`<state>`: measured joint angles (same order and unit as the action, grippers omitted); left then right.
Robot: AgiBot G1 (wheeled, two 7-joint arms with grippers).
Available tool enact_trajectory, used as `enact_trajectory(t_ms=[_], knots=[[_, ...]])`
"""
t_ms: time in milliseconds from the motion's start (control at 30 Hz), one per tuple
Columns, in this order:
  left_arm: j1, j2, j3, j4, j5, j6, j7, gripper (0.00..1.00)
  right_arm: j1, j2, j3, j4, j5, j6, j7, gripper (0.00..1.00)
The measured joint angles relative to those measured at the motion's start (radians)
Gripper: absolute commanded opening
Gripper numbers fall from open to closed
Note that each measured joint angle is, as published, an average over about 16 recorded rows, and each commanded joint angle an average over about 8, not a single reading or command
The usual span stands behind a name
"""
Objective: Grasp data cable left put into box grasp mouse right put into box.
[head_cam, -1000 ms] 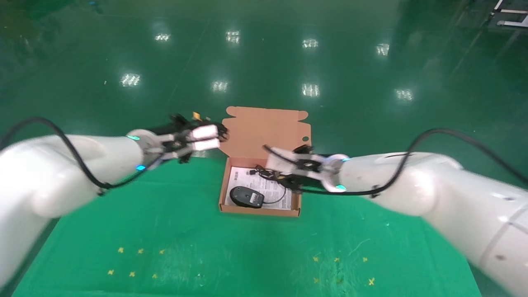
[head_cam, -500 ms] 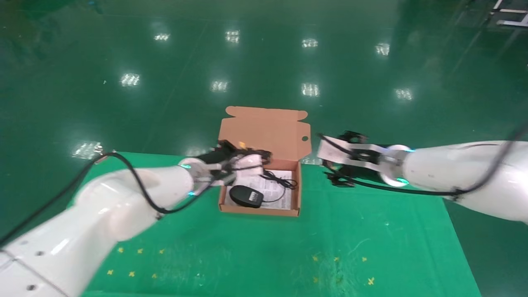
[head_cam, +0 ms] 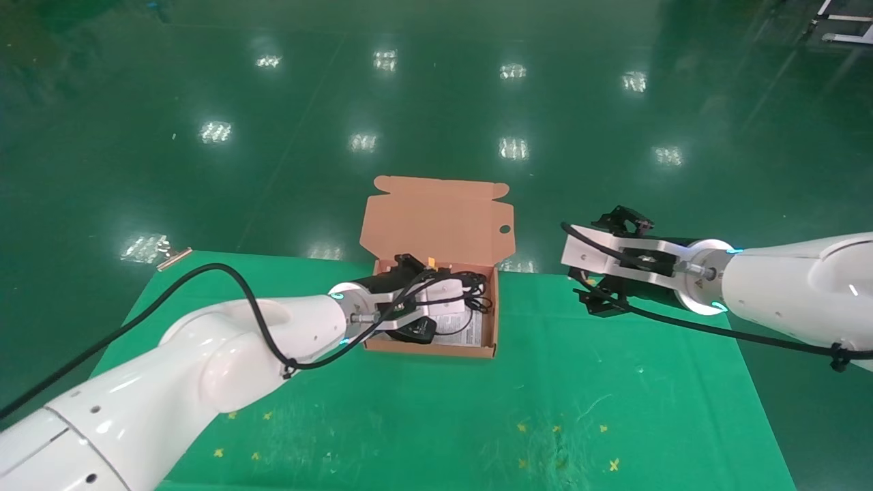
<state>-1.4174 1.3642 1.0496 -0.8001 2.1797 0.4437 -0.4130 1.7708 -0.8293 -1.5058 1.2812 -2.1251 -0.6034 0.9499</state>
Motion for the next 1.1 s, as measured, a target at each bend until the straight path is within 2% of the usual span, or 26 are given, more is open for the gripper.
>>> enact_trajectory(t_ms=[67,600,933,1100], knots=[[-0.003,0.000,0.011,0.003,-0.015,-0.005,0.004,1.00,0.000,0.003,0.001,0.010,-0.013,-0.005,0.012,1.00],[-0.017,-0.025,0.013,-0.030,-0.038,-0.013,-0.014,1.00,0.025,0.005,0.005,0.025,-0.045,-0.008,-0.005,1.00],[-0.084,-0.045,-0.029,-0.026,-0.062,-0.020,-0.070,1.00,0.102,0.004,0.005,0.057,-0.092,-0.054,-0.067,1.00],[-0.104,-0.059,-0.058,-0.022,-0.090,-0.005,-0.084,1.00,0.116,0.004,0.020,0.065,-0.078,-0.094,-0.098,1.00]])
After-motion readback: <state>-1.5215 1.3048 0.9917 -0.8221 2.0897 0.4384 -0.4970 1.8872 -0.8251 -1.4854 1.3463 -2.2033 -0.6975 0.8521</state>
